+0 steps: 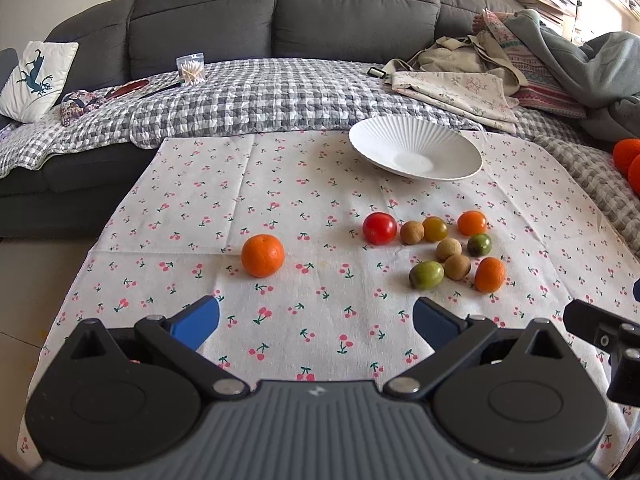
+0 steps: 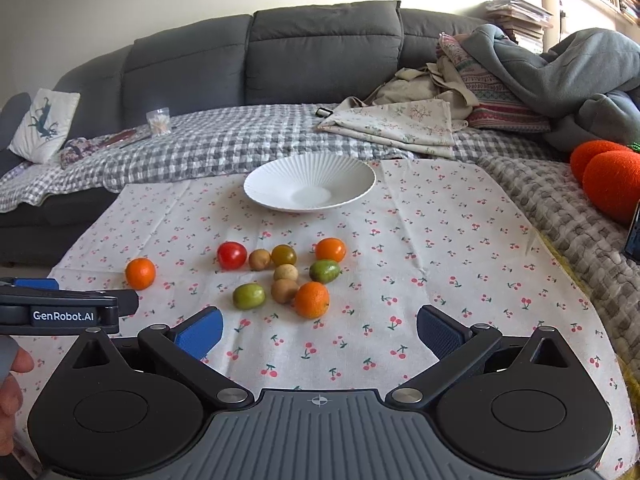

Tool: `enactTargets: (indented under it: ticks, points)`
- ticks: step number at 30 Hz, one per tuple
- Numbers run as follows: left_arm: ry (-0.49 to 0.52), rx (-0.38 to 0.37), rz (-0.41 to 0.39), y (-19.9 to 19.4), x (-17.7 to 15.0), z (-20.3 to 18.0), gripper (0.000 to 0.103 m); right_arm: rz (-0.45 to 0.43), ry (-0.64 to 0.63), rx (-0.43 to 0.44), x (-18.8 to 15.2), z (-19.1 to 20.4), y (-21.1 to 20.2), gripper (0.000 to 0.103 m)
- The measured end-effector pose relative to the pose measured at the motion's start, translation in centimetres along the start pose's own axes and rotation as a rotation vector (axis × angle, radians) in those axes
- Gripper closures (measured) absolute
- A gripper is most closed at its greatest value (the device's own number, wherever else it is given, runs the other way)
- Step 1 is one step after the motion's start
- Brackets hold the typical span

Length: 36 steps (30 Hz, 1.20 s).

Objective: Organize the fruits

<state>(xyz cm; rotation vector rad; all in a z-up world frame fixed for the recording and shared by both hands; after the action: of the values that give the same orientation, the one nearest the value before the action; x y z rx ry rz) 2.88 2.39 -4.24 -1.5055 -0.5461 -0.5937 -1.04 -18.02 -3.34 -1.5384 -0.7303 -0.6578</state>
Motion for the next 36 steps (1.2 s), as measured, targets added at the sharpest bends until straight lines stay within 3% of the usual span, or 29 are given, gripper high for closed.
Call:
enactTargets:
  ticks: [36]
  points:
    - [0.015, 0.007, 0.02, 0.9, -0.6, -0.3, 0.001, 0.044, 0.007, 0.007, -1.2, -0.6, 1.3, 0.0]
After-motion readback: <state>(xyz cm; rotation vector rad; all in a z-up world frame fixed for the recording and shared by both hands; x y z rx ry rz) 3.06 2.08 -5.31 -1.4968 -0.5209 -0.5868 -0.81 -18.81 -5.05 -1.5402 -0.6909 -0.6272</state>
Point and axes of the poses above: each gripper's, at about its wrist camera, not at the fingertips, and y roughly the way its jaws point, z to its left, x to its top, the point moved 9 cm from there along y, roughly the way its jaws point, and after that the axes turned 6 degrees about z, right-handed, at the moved point
